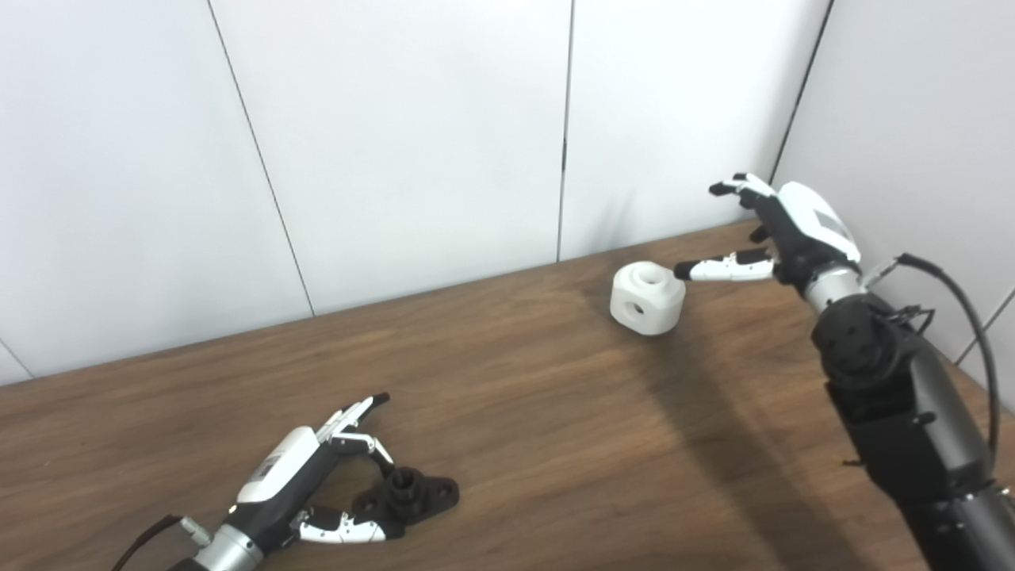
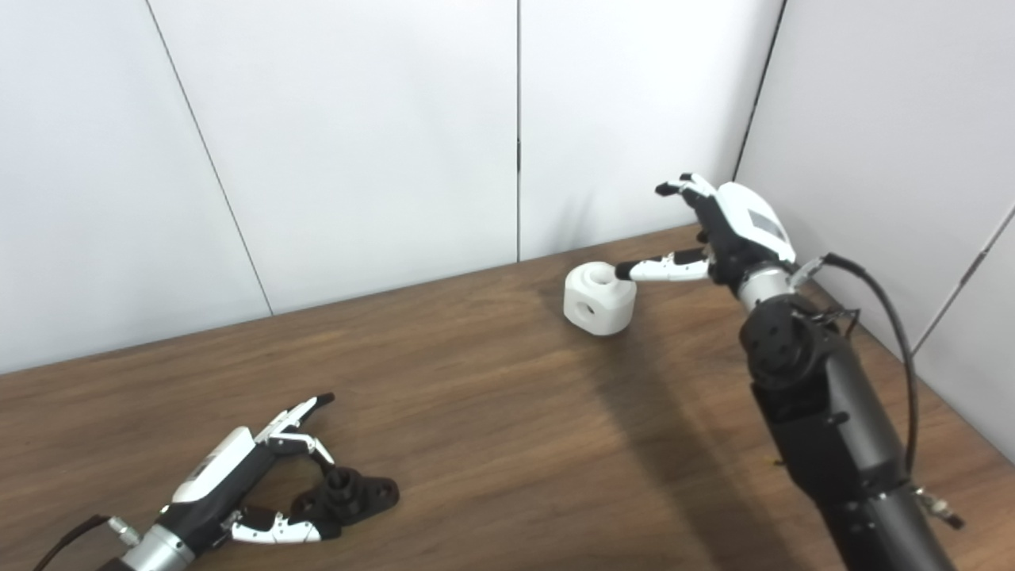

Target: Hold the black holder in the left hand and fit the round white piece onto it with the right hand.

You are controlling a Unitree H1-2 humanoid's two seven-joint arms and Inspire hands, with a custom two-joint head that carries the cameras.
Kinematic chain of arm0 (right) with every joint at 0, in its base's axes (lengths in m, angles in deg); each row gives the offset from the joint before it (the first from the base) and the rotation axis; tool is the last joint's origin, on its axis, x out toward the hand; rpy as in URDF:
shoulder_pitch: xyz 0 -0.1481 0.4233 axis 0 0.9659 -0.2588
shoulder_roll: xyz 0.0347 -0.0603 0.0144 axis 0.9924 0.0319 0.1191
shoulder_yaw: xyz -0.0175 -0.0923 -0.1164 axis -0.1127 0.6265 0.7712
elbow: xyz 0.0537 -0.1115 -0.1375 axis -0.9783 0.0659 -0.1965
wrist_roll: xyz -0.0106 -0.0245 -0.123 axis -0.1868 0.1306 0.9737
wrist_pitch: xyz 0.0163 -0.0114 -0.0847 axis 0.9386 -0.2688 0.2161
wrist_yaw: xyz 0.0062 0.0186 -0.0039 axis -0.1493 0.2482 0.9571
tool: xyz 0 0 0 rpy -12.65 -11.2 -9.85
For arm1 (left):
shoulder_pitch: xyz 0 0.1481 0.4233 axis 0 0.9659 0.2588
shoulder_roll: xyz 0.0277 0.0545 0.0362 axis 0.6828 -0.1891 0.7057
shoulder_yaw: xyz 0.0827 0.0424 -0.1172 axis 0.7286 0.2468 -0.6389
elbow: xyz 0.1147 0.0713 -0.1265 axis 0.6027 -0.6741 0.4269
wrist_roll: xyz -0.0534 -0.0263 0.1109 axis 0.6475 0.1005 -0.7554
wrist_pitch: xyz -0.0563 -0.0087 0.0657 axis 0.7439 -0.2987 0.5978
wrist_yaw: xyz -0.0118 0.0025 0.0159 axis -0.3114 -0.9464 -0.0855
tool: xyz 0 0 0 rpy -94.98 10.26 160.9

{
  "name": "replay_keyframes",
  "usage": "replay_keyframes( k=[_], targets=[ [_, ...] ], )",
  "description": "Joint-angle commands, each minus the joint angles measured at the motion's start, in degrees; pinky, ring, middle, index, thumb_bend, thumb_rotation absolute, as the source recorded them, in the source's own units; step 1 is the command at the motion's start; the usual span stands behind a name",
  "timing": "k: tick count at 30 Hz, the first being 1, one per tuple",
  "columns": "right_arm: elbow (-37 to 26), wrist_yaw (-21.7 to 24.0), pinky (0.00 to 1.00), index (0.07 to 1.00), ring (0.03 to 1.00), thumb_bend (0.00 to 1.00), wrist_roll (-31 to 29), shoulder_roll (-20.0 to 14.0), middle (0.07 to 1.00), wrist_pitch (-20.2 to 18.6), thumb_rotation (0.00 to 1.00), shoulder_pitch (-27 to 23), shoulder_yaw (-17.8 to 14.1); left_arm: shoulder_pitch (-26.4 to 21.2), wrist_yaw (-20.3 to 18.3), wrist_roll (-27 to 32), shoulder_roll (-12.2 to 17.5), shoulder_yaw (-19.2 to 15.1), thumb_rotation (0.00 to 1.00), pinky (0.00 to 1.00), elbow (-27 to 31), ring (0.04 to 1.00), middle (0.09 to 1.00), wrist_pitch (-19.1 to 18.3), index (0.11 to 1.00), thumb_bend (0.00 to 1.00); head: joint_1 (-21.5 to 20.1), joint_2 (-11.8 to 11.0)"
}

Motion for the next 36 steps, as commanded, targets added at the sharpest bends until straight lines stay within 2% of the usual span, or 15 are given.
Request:
replay_keyframes(
  k=[1,5,11,16,24,36],
  targets=[
    [-0.39,0.32,0.70,0.851,0.878,0.93,2.63,-0.12,0.967,-0.14,0.54,-1.55,-1.14,3.66,-2.90,-1.83,2.19,0.97,0.06,1.00,-4.34,1.000,1.000,-1.15,0.484,0.52,-0.01,0.03],
    [0.83,0.66,0.68,0.852,0.877,0.98,5.59,2.28,0.968,-0.14,0.61,-1.70,-1.34,3.57,-2.50,-1.84,2.24,1.23,0.06,1.00,-4.53,1.000,0.997,-1.10,0.484,0.52,0.02,-0.04],
    [2.28,0.92,0.67,0.865,0.875,1.00,7.76,5.32,0.971,-0.12,0.64,-2.24,-1.92,3.46,-1.88,-1.93,2.31,1.57,0.06,1.00,-5.12,1.000,0.997,-1.12,0.484,0.52,0.27,-0.14],
    [3.48,1.27,0.68,0.869,0.883,1.00,8.69,6.57,0.979,-0.13,0.63,-2.51,-2.11,3.45,-1.99,-1.72,2.31,1.53,0.06,1.00,-5.42,1.000,0.999,-1.09,0.484,0.52,0.36,-0.17],
    [5.60,1.08,0.70,0.877,0.896,1.00,7.72,6.40,0.986,-0.12,0.60,-2.78,-1.35,3.60,-1.48,-1.87,2.62,1.94,0.06,1.00,-5.39,1.000,0.998,-1.08,0.484,0.52,0.45,-0.07],
    [10.66,-0.79,0.73,0.865,0.895,1.00,8.06,5.24,0.976,-0.09,0.59,-4.28,1.62,4.00,-1.25,-1.22,2.80,2.21,0.06,1.00,-5.16,1.000,0.997,-1.07,0.484,0.52,0.96,0.15]
  ],
)
